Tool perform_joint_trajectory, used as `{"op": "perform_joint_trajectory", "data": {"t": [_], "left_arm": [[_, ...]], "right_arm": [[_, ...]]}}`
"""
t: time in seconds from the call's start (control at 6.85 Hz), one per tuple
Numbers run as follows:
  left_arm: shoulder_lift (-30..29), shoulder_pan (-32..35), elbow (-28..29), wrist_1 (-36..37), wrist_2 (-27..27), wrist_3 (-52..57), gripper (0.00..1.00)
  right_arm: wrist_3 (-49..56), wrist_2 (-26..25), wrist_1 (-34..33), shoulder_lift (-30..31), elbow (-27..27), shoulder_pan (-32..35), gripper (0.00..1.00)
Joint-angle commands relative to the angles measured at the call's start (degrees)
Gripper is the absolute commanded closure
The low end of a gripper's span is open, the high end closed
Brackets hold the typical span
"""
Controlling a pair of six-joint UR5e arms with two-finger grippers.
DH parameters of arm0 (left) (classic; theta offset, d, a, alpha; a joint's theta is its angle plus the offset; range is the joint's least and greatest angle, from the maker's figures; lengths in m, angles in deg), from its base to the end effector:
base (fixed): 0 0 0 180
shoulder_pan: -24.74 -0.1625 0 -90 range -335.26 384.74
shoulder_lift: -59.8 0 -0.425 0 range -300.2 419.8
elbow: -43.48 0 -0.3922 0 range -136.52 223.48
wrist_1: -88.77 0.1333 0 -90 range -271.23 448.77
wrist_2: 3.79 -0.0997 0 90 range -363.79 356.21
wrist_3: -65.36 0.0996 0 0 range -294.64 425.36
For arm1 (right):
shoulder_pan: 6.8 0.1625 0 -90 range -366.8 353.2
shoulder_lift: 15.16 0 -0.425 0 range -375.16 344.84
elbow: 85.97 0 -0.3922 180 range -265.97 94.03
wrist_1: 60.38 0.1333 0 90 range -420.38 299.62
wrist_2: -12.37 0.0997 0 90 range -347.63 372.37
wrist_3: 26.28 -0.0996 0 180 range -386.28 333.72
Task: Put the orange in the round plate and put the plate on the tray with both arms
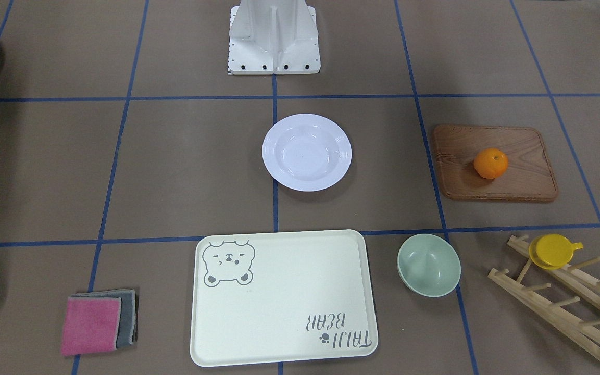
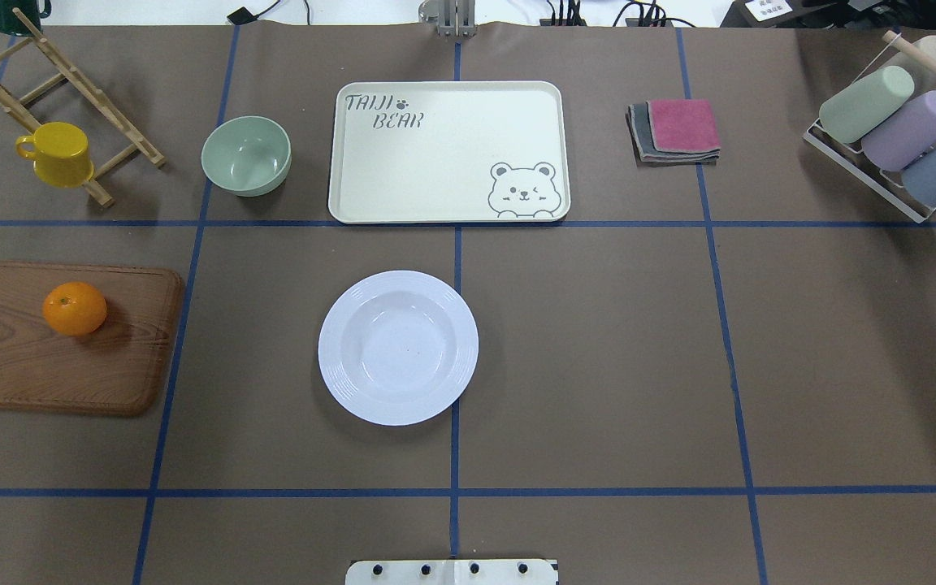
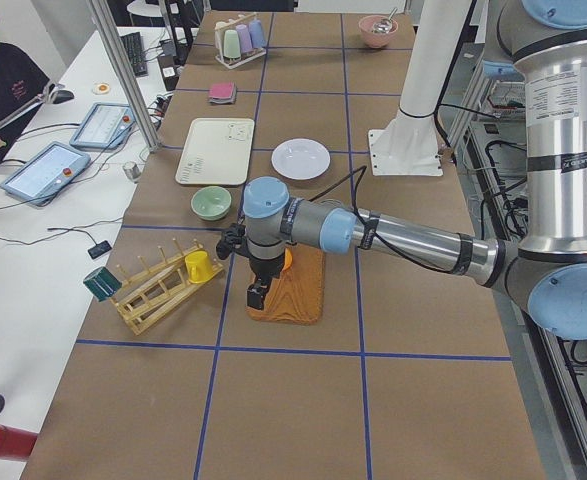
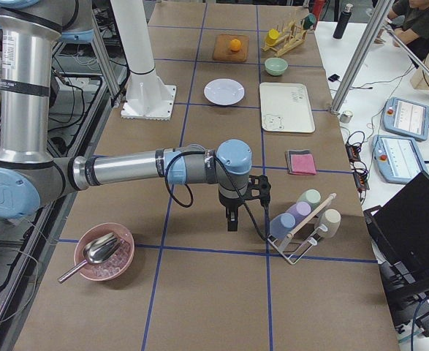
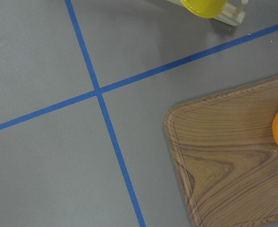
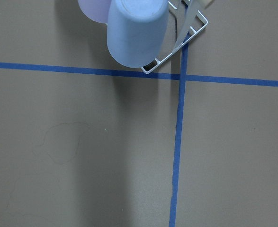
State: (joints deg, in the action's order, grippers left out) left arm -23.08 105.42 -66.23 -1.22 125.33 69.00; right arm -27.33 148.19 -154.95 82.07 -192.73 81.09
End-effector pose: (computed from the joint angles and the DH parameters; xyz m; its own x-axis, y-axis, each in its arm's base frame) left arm 0.0024 -0.4498 0.5524 0.7318 0.3219 -0.6007 -0.2049 0.9446 0.2565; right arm 0.0457 -0.4406 0.5797 0.6947 -0.0694 0.7159 0.0240 0.9970 0.0734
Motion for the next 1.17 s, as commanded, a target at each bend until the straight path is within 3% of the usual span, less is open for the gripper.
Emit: {"op": "perform_joint_trajectory", "data": {"t": [0.0,0.29,0.44,0.58,0.73,0.88,1.02], "left_arm": [[-0.09,-0.09,-0.15,0.00,0.00,-0.38,0.01],[-0.79,-0.70,-0.77,-2.53,0.00,-9.75,0.02],[-0.79,-1.57,-0.77,-5.16,0.00,-15.71,0.02],[-0.88,-4.89,-0.51,-7.45,0.00,-20.81,0.02],[-2.01,-8.92,-0.07,-9.04,-0.09,-26.17,0.02],[-3.24,-11.75,-0.15,-9.23,-0.44,-30.49,0.02],[-3.51,-13.08,-0.07,-9.49,-0.79,-31.66,0.02]], "right_arm": [[-0.35,1.53,1.66,-0.11,-1.25,-0.52,0.00],[-13.18,12.91,3.42,-2.37,-0.74,-0.53,0.00],[-23.02,24.72,3.61,-3.09,-0.39,-1.57,0.00],[-24.69,29.62,6.83,-4.49,-0.39,-2.89,0.00],[-25.31,28.19,20.17,-4.59,0.22,-5.86,0.00],[-29.32,24.09,27.36,-5.46,1.10,-9.72,0.00],[-38.58,21.18,30.04,-8.69,1.11,-12.80,0.00]]}}
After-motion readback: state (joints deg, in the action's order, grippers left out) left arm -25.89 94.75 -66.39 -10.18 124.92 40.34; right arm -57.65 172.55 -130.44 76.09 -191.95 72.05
